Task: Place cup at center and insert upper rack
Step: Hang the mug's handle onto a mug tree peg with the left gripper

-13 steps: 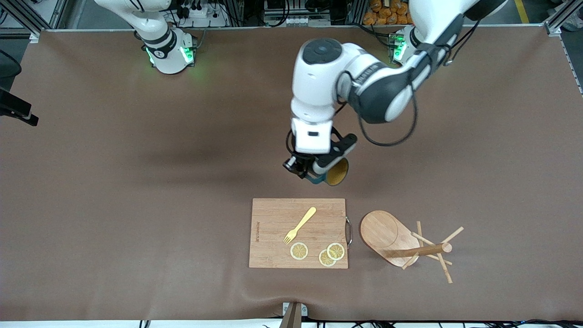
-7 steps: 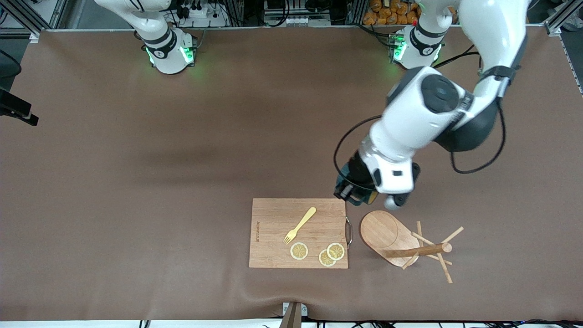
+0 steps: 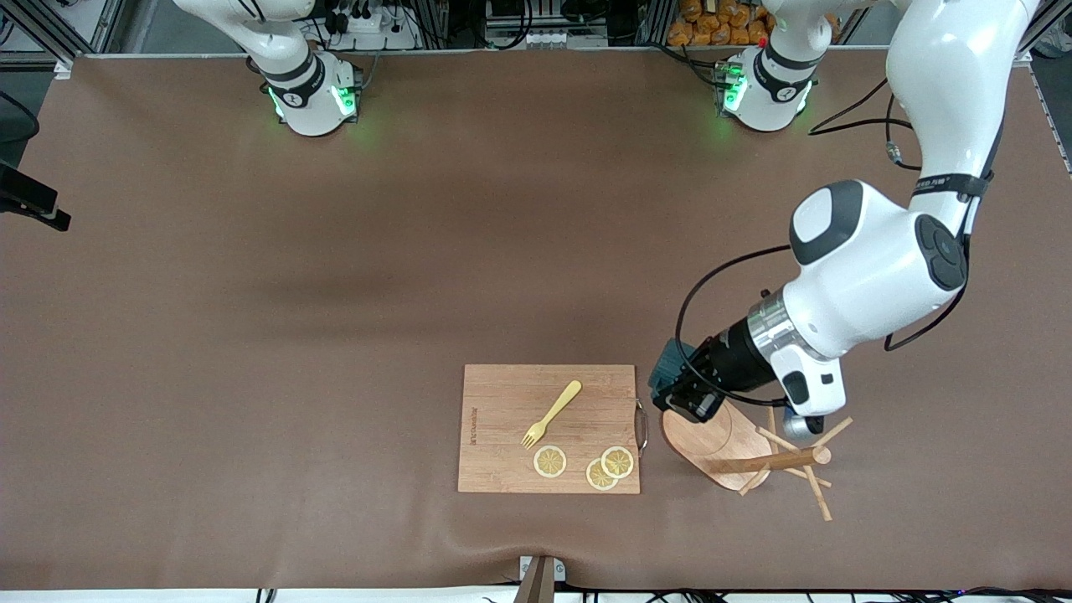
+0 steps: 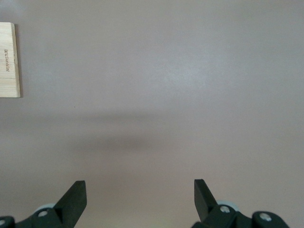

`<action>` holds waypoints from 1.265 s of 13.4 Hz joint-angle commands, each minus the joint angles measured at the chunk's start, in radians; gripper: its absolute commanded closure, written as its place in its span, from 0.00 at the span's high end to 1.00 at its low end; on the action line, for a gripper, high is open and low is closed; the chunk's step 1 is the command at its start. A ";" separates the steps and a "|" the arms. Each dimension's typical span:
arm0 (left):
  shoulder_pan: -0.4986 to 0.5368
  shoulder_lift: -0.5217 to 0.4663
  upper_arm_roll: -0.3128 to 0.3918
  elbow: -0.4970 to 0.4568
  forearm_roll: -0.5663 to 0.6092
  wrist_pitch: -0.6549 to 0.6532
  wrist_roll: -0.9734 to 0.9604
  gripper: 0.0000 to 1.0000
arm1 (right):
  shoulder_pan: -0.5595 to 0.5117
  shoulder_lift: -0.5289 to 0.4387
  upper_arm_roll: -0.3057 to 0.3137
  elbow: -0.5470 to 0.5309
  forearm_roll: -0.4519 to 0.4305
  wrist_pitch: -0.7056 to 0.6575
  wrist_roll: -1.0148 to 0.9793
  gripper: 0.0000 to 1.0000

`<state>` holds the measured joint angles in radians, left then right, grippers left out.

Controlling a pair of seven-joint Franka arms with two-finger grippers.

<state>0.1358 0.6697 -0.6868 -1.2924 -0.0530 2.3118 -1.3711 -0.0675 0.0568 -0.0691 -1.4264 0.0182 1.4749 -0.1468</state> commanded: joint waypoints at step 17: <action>0.108 0.031 0.004 -0.123 -0.087 0.322 -0.013 0.00 | -0.015 0.003 0.008 0.015 0.006 -0.013 -0.013 1.00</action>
<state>0.2268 0.7220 -0.6765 -1.3786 -0.1260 2.6157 -1.3745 -0.0675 0.0568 -0.0693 -1.4264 0.0182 1.4749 -0.1468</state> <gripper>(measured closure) 0.943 0.000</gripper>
